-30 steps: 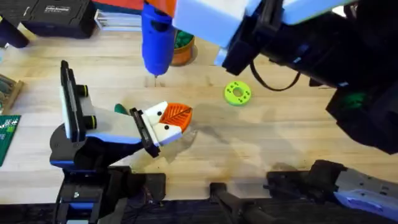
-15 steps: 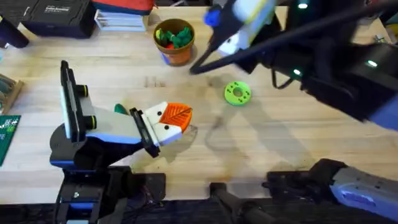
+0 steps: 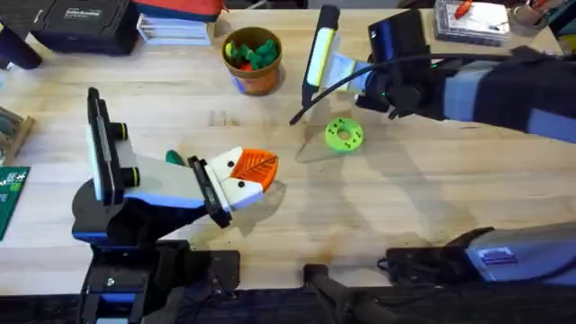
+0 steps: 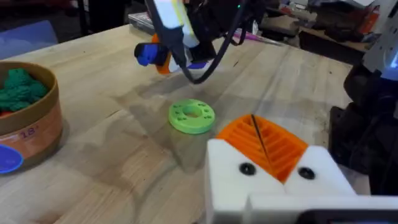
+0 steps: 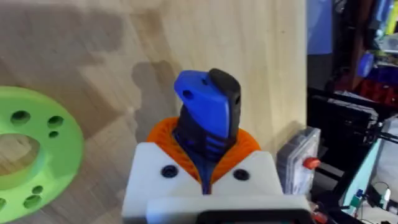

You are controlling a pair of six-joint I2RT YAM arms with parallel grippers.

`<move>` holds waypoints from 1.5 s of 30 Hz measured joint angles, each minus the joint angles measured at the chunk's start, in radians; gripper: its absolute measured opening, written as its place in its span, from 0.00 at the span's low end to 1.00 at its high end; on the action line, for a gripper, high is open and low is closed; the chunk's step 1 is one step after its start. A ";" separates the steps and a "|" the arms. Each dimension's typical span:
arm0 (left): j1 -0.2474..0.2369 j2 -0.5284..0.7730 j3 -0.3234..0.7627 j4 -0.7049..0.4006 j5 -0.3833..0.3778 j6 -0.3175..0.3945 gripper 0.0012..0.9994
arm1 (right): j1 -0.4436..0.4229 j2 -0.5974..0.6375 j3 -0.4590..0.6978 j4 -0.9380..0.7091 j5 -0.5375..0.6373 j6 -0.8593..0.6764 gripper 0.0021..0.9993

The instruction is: Pick up the gripper from the table and insert it into the empty holder that is missing its gripper. Then pick up a screw, insert it into the mounting hole, and use the screwdriver to tighten it. Finally, clean up the table by picking up the vegetable and placing it into the bucket.

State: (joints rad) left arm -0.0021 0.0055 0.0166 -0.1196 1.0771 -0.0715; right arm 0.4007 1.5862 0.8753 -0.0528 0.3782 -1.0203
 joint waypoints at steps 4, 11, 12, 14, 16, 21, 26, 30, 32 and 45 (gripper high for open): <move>0.000 0.000 0.000 0.000 0.000 0.000 0.00 | 0.000 0.053 0.000 0.002 -0.001 0.014 0.03; 0.000 0.000 0.000 0.000 0.000 0.000 0.00 | 0.000 0.066 0.003 0.006 0.018 0.121 0.65; 0.000 0.000 0.000 0.000 0.000 0.000 0.00 | 0.000 0.066 0.005 0.006 0.020 0.136 0.80; 0.000 0.000 0.000 0.000 0.000 0.000 0.00 | 0.000 0.063 0.013 0.007 0.029 0.163 0.98; 0.000 0.000 0.000 0.000 0.000 0.000 0.00 | 0.003 0.055 0.016 -0.006 0.030 0.202 0.99; 0.000 0.000 0.000 0.000 0.000 0.002 0.17 | 0.020 -0.005 0.016 -0.061 0.033 0.363 0.99; 0.000 0.000 0.000 0.000 0.000 0.002 0.94 | 0.024 -0.125 0.016 -0.083 0.032 0.549 0.99; 0.000 0.000 0.000 0.009 -0.007 0.003 0.99 | 0.024 -0.233 0.016 -0.083 0.032 0.662 0.99; 0.000 0.000 -0.009 0.081 -0.026 0.002 0.99 | 0.024 -0.279 0.016 -0.083 0.032 0.693 0.99; 0.000 0.195 0.496 -0.575 -0.608 -0.058 0.99 | 0.032 -0.392 0.016 -0.084 0.032 0.754 0.99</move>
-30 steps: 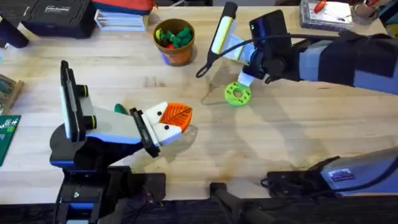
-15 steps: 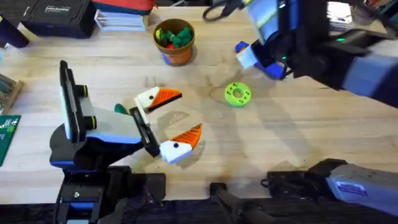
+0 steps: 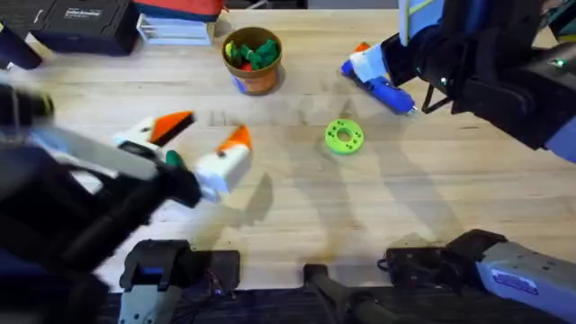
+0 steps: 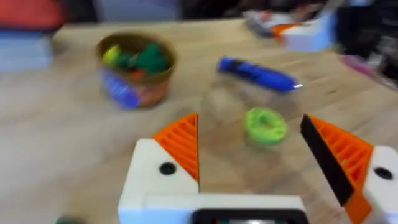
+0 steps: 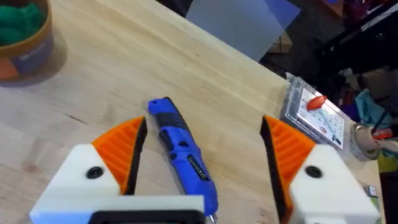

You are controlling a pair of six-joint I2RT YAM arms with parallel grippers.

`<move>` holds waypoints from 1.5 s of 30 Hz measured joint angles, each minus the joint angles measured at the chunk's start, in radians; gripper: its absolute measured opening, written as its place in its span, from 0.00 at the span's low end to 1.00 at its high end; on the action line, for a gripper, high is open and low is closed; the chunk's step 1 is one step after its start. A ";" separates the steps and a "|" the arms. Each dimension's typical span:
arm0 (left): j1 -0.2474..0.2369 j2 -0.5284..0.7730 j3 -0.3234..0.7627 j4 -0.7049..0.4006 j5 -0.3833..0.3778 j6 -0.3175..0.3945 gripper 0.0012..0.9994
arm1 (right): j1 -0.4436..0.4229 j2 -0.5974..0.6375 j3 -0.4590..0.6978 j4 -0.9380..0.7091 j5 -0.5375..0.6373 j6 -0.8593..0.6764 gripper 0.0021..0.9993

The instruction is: Pick up the gripper from the table and insert it into the empty holder that is missing its gripper. Then pick up a screw, insert it into the mounting hole, and use the screwdriver to tighten it. Finally, clean up the table by picking up the vegetable and placing it into the bucket.

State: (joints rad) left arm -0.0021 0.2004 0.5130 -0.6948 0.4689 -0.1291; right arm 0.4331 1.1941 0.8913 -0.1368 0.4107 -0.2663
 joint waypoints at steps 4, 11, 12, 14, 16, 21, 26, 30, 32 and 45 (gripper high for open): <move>0.000 0.249 0.196 -0.203 -0.236 -0.003 0.99 | 0.018 0.000 0.000 0.000 0.000 0.002 1.00; 0.000 0.715 0.304 -0.225 -0.374 -0.119 0.99 | 0.022 0.000 0.000 -0.001 0.000 0.001 1.00; 0.000 0.764 0.304 -0.245 -0.378 -0.143 0.99 | 0.022 0.000 0.000 -0.001 0.000 0.002 0.99; 0.000 0.863 0.304 -0.321 -0.400 -0.194 0.99 | 0.022 0.000 0.000 -0.001 0.000 0.002 0.99; 0.000 0.946 0.304 -0.376 -0.438 -0.271 0.99 | 0.022 0.000 0.000 -0.001 0.000 0.002 1.00; 0.009 1.127 0.304 -0.391 -0.541 -0.515 0.99 | 0.022 0.000 0.000 -0.001 0.000 0.002 0.99; 0.013 1.195 0.304 -0.321 -0.576 -0.620 0.99 | 0.022 0.000 0.000 -0.003 0.000 0.002 0.99; 0.013 1.197 0.304 -0.303 -0.608 -0.652 0.99 | 0.022 0.000 0.000 -0.019 0.000 0.002 0.99; 0.013 1.197 0.302 -0.280 -0.630 -0.660 0.99 | 0.022 0.000 0.000 -0.023 0.000 0.002 0.99; 0.064 1.195 0.260 -0.202 -0.655 -0.677 0.04 | 0.022 0.000 0.000 -0.027 0.000 0.002 0.99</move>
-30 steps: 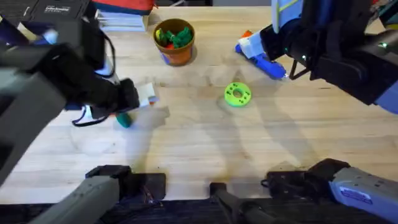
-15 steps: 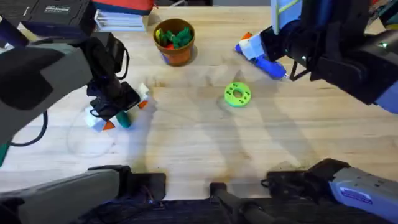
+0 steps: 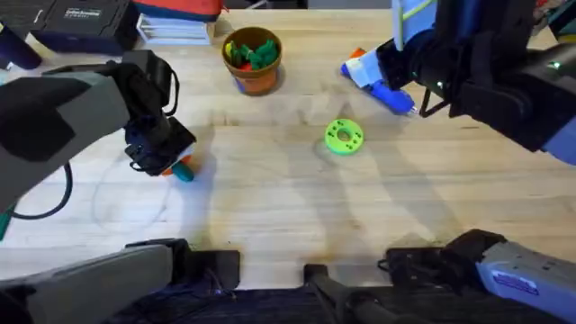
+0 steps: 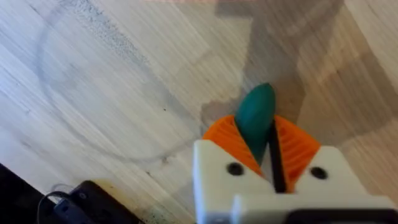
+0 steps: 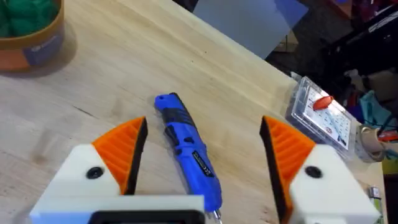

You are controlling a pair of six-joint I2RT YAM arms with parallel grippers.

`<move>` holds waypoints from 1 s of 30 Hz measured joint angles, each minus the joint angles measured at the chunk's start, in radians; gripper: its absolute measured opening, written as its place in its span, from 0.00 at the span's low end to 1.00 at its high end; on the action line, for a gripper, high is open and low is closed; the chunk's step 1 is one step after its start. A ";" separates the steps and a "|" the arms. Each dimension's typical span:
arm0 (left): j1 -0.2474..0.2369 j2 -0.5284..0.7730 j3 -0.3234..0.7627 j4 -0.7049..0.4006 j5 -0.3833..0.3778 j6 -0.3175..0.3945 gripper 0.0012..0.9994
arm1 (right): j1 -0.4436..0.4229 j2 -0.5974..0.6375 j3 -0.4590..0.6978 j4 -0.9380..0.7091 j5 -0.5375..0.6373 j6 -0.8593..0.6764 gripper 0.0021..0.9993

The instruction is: Pick up the gripper from the table and insert it into the empty holder that is missing its gripper. Then pick up a screw, insert it into the mounting hole, and use the screwdriver to tighten it. Finally, clean up the table by picking up the vegetable and placing it into the bucket.

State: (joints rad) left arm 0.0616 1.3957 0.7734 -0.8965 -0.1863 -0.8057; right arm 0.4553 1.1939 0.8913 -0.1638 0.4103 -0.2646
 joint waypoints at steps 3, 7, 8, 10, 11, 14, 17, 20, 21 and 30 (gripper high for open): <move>0.000 -0.003 0.001 -0.016 0.002 -0.001 0.02 | 0.000 0.000 0.000 -0.009 0.000 0.000 0.99; 0.000 -0.002 0.032 -0.103 0.009 0.005 0.02 | 0.000 0.000 0.000 -0.017 0.000 0.000 0.99; 0.000 -0.002 0.050 -0.123 0.010 0.007 0.02 | 0.000 0.000 0.000 -0.017 0.000 0.000 0.99; 0.000 -0.001 0.194 -0.189 0.012 0.015 0.02 | 0.000 0.009 0.000 -0.016 0.000 0.000 0.99; 0.000 -0.001 0.245 -0.195 0.018 0.016 0.02 | 0.000 0.013 0.000 -0.017 0.000 0.000 1.00; -0.001 -0.002 0.377 -0.175 0.054 0.019 0.02 | 0.000 0.026 0.000 -0.017 0.000 0.000 0.99; -0.015 -0.002 0.471 -0.082 0.101 0.019 0.02 | 0.000 0.027 0.000 -0.017 0.000 -0.001 1.00; -0.056 -0.001 0.497 0.060 0.165 0.019 0.02 | 0.000 0.028 0.000 -0.017 0.000 -0.001 0.99; -0.079 -0.001 0.497 0.103 0.184 0.019 0.02 | 0.000 0.028 0.000 -0.017 0.000 -0.001 0.99; -0.262 0.141 0.498 0.388 0.251 0.019 0.02 | 0.000 0.028 0.000 -0.017 0.000 -0.001 0.99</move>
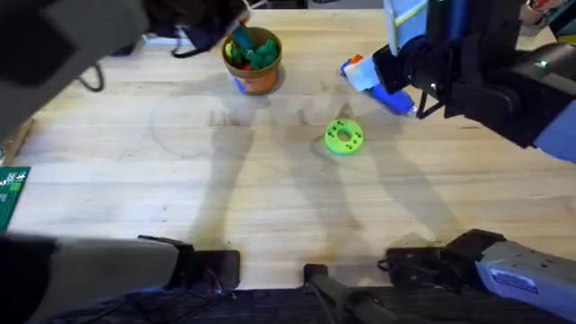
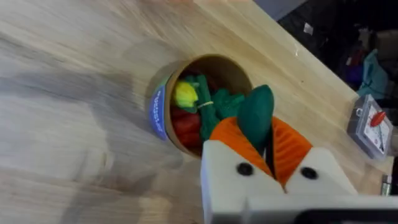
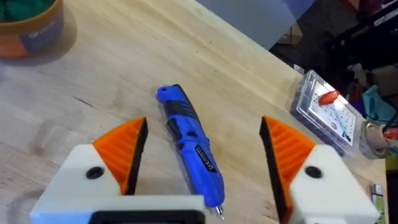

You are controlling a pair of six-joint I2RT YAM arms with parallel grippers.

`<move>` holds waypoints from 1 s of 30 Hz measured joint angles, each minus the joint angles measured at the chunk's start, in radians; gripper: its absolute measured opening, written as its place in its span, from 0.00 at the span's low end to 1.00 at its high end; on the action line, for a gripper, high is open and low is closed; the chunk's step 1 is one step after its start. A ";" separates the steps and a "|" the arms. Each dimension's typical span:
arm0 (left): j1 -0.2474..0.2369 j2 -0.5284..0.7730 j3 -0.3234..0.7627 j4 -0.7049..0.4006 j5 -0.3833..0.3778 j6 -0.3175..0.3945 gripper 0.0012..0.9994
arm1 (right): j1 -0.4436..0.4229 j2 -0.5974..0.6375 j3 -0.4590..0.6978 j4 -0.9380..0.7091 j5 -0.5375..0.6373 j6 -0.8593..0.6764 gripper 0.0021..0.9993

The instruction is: Pick up the gripper from the table and insert it into the empty holder that is missing its gripper. Then pick up a screw, insert it into the mounting hole, and use the screwdriver to tighten it. Finally, clean up the table by picking up the vegetable and placing it into the bucket.

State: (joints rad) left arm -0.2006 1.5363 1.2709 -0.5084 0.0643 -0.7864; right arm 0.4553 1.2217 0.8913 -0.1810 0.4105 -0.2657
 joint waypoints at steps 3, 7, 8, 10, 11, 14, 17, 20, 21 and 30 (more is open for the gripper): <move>-0.008 0.083 0.000 0.053 0.003 0.000 0.02 | 0.000 0.000 0.000 0.000 0.000 0.000 0.99; -0.006 0.167 0.000 0.083 0.010 -0.001 0.02 | 0.000 0.000 0.000 0.000 0.000 0.000 0.99; -0.004 0.174 0.000 0.082 0.018 0.000 0.02 | 0.000 0.000 0.000 0.000 0.000 0.000 0.99; -0.005 0.176 0.000 0.083 0.022 0.000 0.12 | 0.000 0.000 0.000 -0.001 0.000 0.000 0.99; -0.005 0.175 0.000 0.086 0.022 -0.001 0.19 | 0.000 0.000 0.000 -0.001 0.000 0.000 0.99; -0.005 0.176 0.000 0.087 0.023 -0.001 0.43 | 0.000 0.000 0.000 -0.002 0.000 0.000 0.99; -0.007 0.175 0.000 0.094 0.024 0.003 0.66 | 0.000 0.000 0.000 -0.002 0.000 0.000 0.99; -0.006 0.168 0.004 0.100 0.027 0.018 0.97 | 0.000 0.000 0.000 -0.002 0.000 0.000 0.99; -0.006 0.166 0.004 0.098 0.030 0.026 0.98 | 0.000 0.000 0.000 -0.003 0.000 0.000 0.99; -0.006 0.071 0.098 -0.136 0.044 0.145 0.99 | 0.000 -0.063 0.000 -0.070 0.000 0.038 0.99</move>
State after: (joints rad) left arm -0.2070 1.6075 1.3691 -0.6447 0.1085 -0.6409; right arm 0.4553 1.1589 0.8913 -0.2511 0.4103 -0.2272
